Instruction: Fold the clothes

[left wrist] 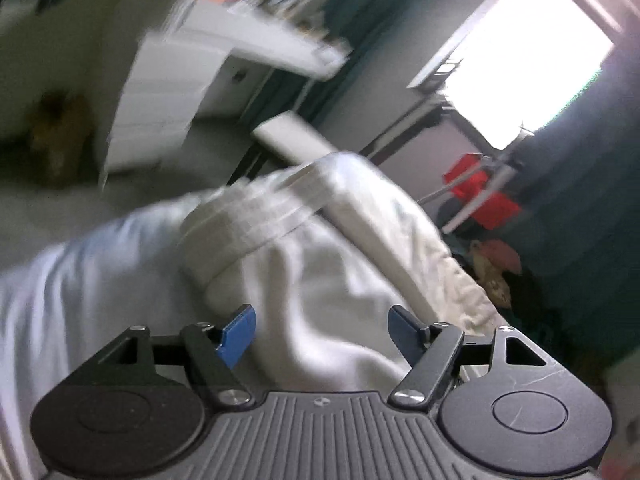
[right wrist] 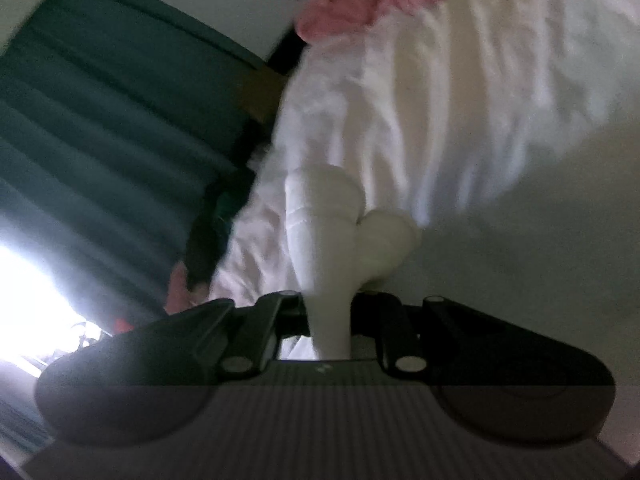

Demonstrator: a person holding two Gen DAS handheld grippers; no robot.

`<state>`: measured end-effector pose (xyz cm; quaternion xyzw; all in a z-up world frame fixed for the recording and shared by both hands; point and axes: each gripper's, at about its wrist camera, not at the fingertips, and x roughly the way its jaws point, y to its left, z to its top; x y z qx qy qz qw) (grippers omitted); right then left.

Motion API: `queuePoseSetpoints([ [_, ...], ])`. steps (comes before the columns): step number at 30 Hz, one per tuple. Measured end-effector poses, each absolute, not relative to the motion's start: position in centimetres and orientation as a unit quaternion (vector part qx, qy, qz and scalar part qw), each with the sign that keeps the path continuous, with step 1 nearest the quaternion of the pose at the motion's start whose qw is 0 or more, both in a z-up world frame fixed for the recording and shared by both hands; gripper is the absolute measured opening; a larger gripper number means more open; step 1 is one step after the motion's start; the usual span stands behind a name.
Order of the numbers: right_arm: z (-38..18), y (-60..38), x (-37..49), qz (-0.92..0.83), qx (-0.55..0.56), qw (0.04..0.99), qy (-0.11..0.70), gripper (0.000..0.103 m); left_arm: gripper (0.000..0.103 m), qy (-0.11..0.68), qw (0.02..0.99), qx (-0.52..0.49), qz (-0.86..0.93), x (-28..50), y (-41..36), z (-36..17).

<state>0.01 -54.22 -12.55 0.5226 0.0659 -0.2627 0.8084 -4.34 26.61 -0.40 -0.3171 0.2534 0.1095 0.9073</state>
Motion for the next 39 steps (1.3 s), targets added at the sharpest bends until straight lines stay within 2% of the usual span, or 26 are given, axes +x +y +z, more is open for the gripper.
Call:
queuePoseSetpoints([
  [7, -13.9, -55.2, 1.8, -0.286, 0.475, 0.826, 0.102, 0.013, 0.082, 0.249, 0.945, -0.211, 0.002, -1.0, 16.8, 0.3],
  [13, -15.4, -54.9, 1.7, -0.299, 0.461, 0.825, 0.128, 0.013, 0.082, 0.288, 0.945, -0.127, -0.09, 3.9, 6.8, -3.3],
  [17, -14.9, -54.2, 2.2, -0.303, 0.418, 0.845, 0.138, 0.013, 0.083, 0.326, 0.936, -0.082, -0.106, 5.6, 3.5, -6.5],
  [22, -11.2, -49.9, 3.7, -0.315, 0.216, 0.914, 0.138, 0.013, 0.083, 0.349, 0.931, -0.038, -0.101, 5.9, 3.1, -9.2],
  [25, -7.6, -45.5, 4.9, -0.309, 0.079, 0.942, 0.102, 0.013, 0.083, 0.351, 0.93, -0.042, -0.097, 6.1, 3.1, -9.0],
  [32, -1.8, -31.3, 4.2, -0.166, -0.076, 0.983, 0.005, 0.014, 0.083, 0.349, 0.931, -0.053, -0.094, 6.5, 3.6, -8.0],
  [36, -2.7, -22.7, 3.5, -0.063, -0.142, 0.988, 0.003, 0.013, 0.083, 0.336, 0.936, -0.066, -0.083, 6.2, 4.7, -6.6],
  [39, -5.9, -17.0, 3.1, 0.014, -0.192, 0.98, 0.038, 0.013, 0.083, 0.323, 0.939, -0.093, -0.072, 5.9, 6.2, -5.4],
])
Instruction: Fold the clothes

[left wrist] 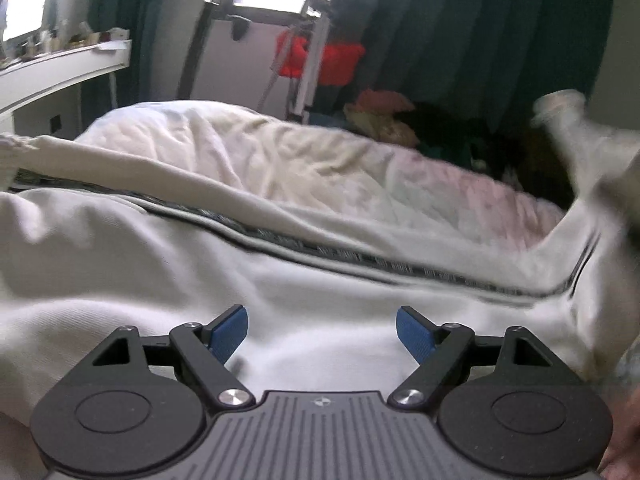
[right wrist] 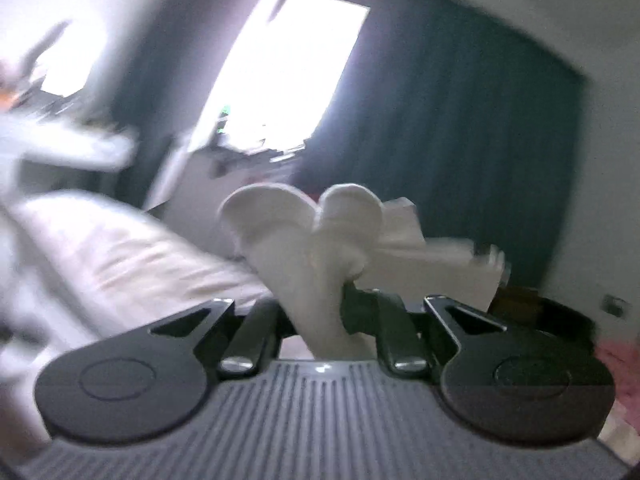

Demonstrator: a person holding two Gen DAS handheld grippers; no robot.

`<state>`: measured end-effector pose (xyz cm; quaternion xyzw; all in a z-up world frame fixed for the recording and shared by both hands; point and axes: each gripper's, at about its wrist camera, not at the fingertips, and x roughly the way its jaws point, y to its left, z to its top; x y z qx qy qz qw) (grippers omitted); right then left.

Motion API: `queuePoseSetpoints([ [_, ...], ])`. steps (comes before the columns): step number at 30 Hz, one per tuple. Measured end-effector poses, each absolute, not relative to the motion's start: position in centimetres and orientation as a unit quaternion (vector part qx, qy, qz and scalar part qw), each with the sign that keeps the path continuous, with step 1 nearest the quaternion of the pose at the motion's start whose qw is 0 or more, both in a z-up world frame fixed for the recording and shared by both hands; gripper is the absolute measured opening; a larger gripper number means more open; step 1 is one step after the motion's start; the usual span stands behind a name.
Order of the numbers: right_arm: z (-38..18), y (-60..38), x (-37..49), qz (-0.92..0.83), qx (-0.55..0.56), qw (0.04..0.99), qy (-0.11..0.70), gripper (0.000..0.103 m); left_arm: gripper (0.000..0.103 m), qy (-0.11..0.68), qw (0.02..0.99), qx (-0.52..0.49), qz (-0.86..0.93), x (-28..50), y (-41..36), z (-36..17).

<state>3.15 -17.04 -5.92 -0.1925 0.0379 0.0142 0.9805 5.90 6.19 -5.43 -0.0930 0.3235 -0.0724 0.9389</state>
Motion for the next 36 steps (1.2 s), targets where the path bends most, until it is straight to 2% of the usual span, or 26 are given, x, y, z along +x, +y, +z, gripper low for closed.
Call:
queuePoseSetpoints([
  [3, -10.4, -12.6, 2.7, 0.092, -0.246, 0.96, 0.1, 0.013, 0.083, 0.315, 0.939, -0.122, -0.067, 5.6, 7.7, -4.5],
  [6, -13.0, -10.4, 1.9, 0.103, -0.255, 0.953, 0.13, 0.014, 0.084, 0.309, 0.936, -0.153, -0.076, 5.4, 9.1, -3.9],
  [12, -10.6, -10.1, 0.3, 0.101, -0.232, 0.962, 0.098, 0.014, 0.087, 0.291, 0.933, -0.193, -0.089, 5.1, 10.7, -3.0],
  [18, -11.8, -9.2, -0.5, 0.14, -0.224, 0.954, 0.14, 0.017, 0.088, 0.294, 0.917, -0.241, -0.119, 5.3, 11.7, -3.3],
  [20, -10.8, -9.5, -0.5, 0.15, -0.199, 0.955, 0.162, 0.024, 0.088, 0.302, 0.908, -0.257, -0.133, 5.6, 11.7, -3.8],
  [22, -9.9, -10.1, -0.8, 0.168, -0.155, 0.955, 0.19, 0.047, 0.088, 0.31, 0.903, -0.262, -0.143, 5.7, 11.4, -4.2],
  [24, -8.9, -10.8, -1.1, 0.188, -0.105, 0.952, 0.219, 0.062, 0.088, 0.313, 0.904, -0.251, -0.146, 5.6, 10.8, -4.5],
  [30, -6.7, -14.9, -3.1, 0.165, 0.018, 0.95, 0.266, 0.064, 0.089, 0.294, 0.926, -0.186, -0.148, 4.5, 8.7, -4.2],
  [36, -5.6, -18.9, -3.3, 0.085, 0.082, 0.964, 0.24, 0.064, 0.089, 0.27, 0.942, -0.143, -0.141, 2.4, 7.7, -3.6],
])
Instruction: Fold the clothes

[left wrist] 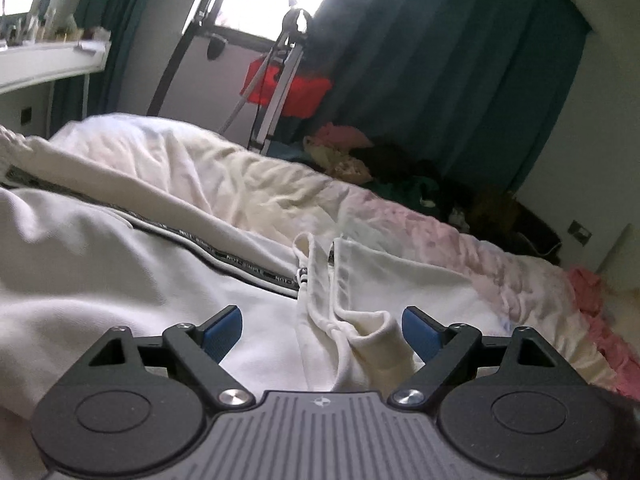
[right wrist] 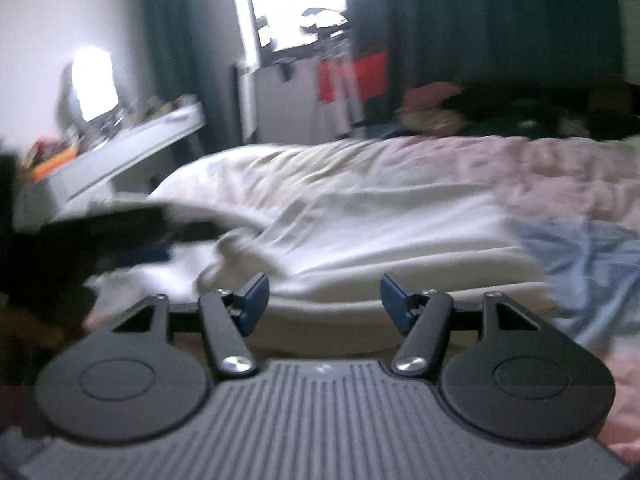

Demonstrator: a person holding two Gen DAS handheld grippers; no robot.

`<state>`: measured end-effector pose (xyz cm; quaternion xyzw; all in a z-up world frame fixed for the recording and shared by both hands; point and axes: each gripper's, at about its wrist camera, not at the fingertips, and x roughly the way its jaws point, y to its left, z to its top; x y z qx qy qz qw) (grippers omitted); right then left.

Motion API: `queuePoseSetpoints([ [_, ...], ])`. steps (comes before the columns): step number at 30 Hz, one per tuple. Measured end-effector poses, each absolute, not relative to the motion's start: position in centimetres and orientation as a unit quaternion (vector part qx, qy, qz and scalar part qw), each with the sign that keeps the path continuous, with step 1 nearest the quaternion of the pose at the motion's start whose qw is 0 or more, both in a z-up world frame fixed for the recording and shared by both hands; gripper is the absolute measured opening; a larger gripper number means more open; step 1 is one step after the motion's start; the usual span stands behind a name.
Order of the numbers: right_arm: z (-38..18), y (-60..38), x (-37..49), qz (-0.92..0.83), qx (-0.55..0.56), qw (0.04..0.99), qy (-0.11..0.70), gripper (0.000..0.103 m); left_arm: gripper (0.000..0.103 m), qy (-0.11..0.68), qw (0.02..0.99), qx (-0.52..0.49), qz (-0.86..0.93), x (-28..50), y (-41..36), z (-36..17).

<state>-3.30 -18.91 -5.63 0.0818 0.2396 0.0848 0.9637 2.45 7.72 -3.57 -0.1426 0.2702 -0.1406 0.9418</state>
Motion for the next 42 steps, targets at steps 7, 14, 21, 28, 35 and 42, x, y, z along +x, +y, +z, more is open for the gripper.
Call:
queuePoseSetpoints([
  [7, -5.6, -20.9, -2.7, 0.035, 0.113, 0.965, 0.234, 0.064, 0.089, 0.263, 0.95, -0.13, -0.105, -1.5, 9.0, -2.2],
  [14, -5.0, -21.1, -3.2, 0.04, 0.12, 0.965, 0.23, 0.064, 0.089, 0.327, 0.922, -0.204, -0.041, -3.8, 13.9, -2.7],
  [21, -4.4, -22.1, -3.3, 0.035, 0.143, 0.963, 0.225, 0.064, 0.089, 0.383, 0.862, -0.329, 0.052, -2.4, 22.3, -4.3],
  [28, -5.2, -24.1, -2.1, 0.046, 0.212, 0.946, 0.241, 0.064, 0.07, 0.327, 0.769, -0.54, 0.095, -0.8, 28.6, -9.9],
  [35, -6.4, -23.3, 0.4, 0.042, 0.172, 0.956, 0.233, 0.065, 0.041, 0.243, 0.798, -0.52, 0.182, -0.7, 31.9, -9.1],
  [42, -12.0, -20.8, 3.8, 0.022, 0.09, 0.958, 0.27, 0.063, 0.015, 0.205, 0.868, -0.42, 0.17, -0.1, 31.8, -7.4],
])
